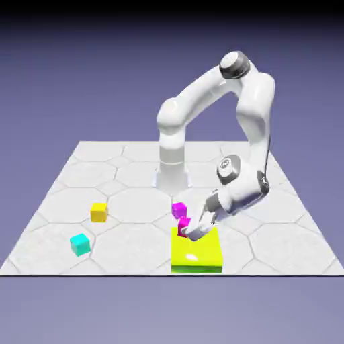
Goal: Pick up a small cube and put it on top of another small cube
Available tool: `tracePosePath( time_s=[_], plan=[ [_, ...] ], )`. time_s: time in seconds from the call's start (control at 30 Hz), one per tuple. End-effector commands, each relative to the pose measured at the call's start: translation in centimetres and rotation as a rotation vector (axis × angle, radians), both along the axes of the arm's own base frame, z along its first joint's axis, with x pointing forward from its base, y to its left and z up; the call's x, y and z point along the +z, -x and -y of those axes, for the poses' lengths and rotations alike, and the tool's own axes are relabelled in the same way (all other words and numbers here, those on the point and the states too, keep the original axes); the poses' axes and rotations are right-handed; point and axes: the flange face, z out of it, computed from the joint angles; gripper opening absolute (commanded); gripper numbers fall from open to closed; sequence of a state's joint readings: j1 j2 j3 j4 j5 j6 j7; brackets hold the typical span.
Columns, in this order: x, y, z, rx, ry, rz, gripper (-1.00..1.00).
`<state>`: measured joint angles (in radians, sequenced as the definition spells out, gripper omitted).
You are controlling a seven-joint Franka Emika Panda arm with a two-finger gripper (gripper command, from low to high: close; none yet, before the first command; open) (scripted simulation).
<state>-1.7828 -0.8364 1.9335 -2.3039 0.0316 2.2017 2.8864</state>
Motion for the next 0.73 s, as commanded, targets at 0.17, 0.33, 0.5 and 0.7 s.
tracePosePath(
  time_s=[0.17,0.33,0.5,0.7],
  plan=[
    [0.3,8.1,16.5,-0.278,-0.028,-0.022,-1.0],
    [-0.4,15.5,23.2,-0.438,-0.067,-0.041,-1.0],
    [-4.3,17.4,25.1,-0.437,-0.062,-0.04,-1.0],
    [-4.1,17.3,25.0,-0.437,-0.062,-0.04,1.0]
  ],
)
